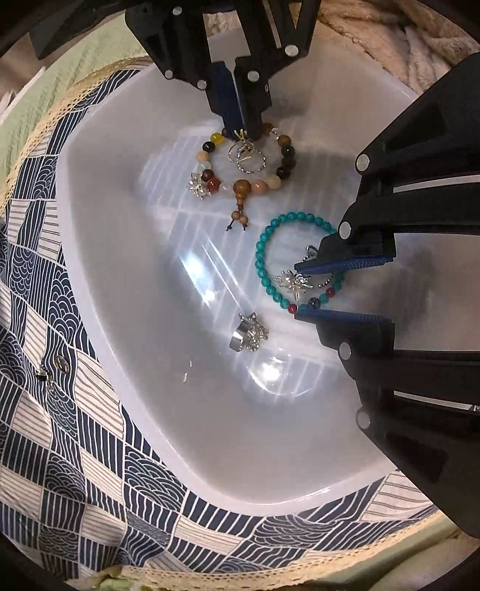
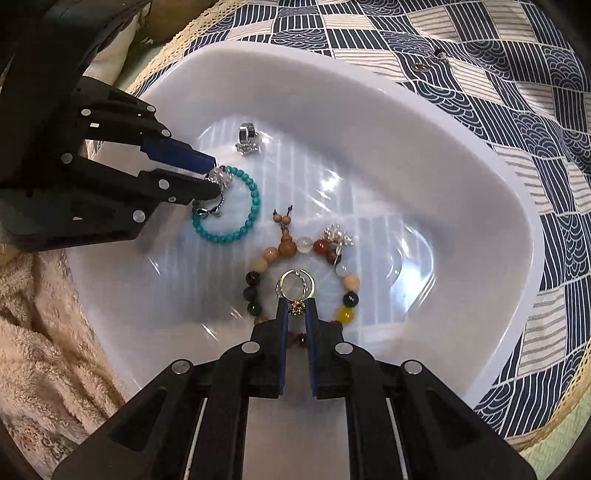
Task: Organize jewelry
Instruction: 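Carry both earrings into the white bin and open both grippers, then grasp the gold ring with the left gripper while the right grasps a black-stone earring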
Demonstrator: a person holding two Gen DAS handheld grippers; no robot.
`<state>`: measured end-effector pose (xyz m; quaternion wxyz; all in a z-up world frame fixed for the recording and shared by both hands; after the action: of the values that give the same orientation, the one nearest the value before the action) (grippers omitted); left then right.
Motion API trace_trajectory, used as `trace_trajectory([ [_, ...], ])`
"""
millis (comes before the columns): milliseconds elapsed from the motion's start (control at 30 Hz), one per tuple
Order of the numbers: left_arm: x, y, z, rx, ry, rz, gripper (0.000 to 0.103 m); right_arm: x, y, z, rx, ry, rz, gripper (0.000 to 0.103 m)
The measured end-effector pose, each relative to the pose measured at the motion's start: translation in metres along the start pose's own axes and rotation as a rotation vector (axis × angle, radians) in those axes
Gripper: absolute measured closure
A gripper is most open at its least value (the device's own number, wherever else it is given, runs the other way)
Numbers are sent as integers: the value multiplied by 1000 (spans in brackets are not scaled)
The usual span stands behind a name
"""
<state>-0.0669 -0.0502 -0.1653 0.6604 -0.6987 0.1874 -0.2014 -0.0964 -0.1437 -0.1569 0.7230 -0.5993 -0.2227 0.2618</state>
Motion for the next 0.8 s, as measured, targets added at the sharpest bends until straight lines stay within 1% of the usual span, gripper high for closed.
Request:
trace_trajectory([
  [100,-1,-3,0,11,6,-7,84,-1,-5,2,-3,1,-12,91],
  [133,-1,-5,-1,5,6,-10,83,-3,-9,2,-6,2,-20,86],
  [167,-2,-7,-1,-1,4,-13,81,0,-11,-2,-9,5,-31,76],
  [233,-2,-15,-1,-13,7,-35,74,2,-22,-8,-13,7,-72,64],
  [300,-3,-23,-4,-12,7,-64,62,5,-33,-10,-2,18,-97,64],
  [400,1,-41,-2,-32,-6,-114,59,12,-55,-19,4,43,-175,62],
  [433,3,-48,1,-39,-19,-132,58,17,-68,-26,-3,68,-226,56],
  [467,7,-53,6,-42,-31,-145,55,22,-75,-28,-10,87,-256,47],
  [500,11,-57,11,-41,-47,-159,51,28,-85,-39,-22,117,-298,42],
  [533,15,-62,18,-40,-73,-176,49,30,-93,-48,-26,144,-328,36],
  [567,20,-65,21,-41,-89,-184,45,34,-98,-54,-25,168,-344,32],
  [600,23,-68,26,-47,-111,-194,39,38,-99,-60,-18,190,-346,30],
  [633,26,-69,32,-60,-135,-202,38,42,-99,-67,-10,215,-342,27],
  [667,30,-68,36,-66,-157,-205,38,46,-98,-75,-8,242,-340,27],
  [733,42,-66,48,-52,-199,-209,37,53,-94,-88,-9,282,-332,27],
  [800,47,-67,54,-85,-221,-209,35,56,-94,-97,3,315,-334,27],
])
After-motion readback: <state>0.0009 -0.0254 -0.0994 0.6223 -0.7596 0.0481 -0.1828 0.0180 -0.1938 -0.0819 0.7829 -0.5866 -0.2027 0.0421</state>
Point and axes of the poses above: each gripper's, at about its wrist camera, not at the fingertips, and y roughly the way its jaws point, z to its left, x to its top, the point moved 10 cm from there along y, roughly the way its jaws point, and after that the axes turned 9 degrees about z, right-handed, at the moved point
